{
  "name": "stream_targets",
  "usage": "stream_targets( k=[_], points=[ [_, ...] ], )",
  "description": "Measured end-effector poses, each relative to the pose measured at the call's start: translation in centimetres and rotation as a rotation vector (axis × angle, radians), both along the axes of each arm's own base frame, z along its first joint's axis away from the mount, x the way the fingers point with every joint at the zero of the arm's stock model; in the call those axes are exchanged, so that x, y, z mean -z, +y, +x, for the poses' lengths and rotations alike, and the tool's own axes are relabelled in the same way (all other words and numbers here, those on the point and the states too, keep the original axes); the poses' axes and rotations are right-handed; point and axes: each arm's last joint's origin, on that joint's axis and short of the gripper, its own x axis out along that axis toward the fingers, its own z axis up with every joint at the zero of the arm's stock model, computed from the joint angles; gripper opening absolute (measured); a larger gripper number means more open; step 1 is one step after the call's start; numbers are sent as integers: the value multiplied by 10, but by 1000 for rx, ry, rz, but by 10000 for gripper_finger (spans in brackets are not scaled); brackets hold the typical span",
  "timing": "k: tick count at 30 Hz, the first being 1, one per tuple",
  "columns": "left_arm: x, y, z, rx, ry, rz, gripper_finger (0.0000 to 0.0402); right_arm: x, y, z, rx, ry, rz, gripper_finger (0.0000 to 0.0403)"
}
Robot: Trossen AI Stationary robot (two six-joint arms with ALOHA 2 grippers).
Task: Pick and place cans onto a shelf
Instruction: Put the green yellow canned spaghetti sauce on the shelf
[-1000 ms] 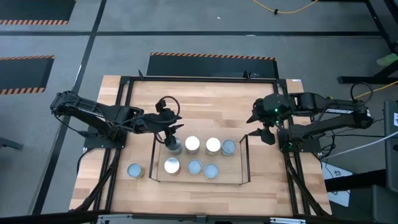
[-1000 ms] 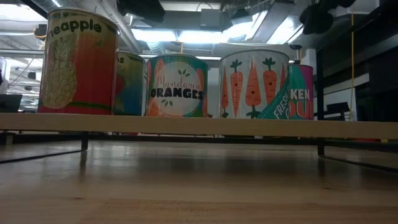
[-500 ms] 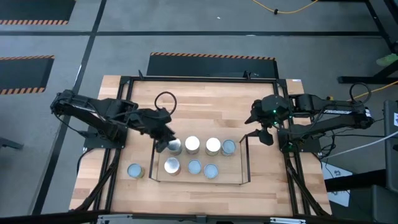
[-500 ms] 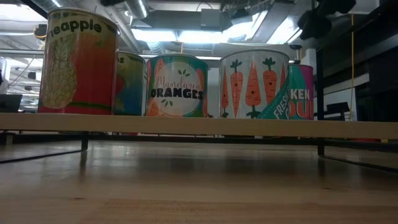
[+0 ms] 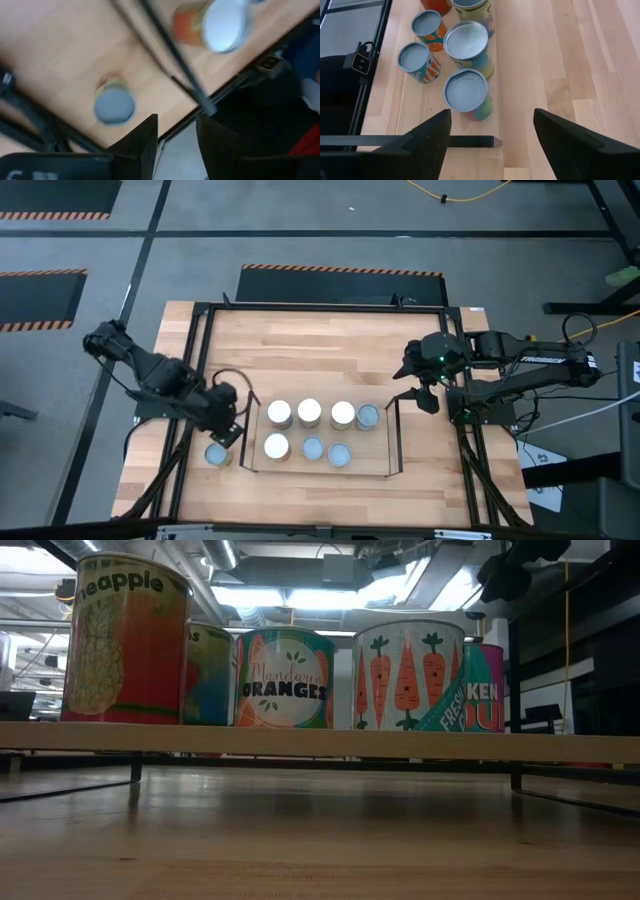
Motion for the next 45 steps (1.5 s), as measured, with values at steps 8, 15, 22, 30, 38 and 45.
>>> stream_targets(
  k=[8,15,22,30,38,45],
  points=[
    [30,-30,-24,-169,207,-8,128,0,0,0,0,0,0,287],
    [59,-45,-45,-276,374,10,128,0,0,0,-1,1,-1,287],
    [75,-50,-53,-336,412,40,128,0,0,0,0,1,0,287],
    [105,-55,-51,-379,392,0,128,0,0,0,-1,1,-1,288],
    [142,-56,-50,-376,372,-37,128,0,0,0,-1,1,0,288],
    [151,-55,-52,-371,391,-51,128,0,0,0,0,1,0,288]
  ],
)
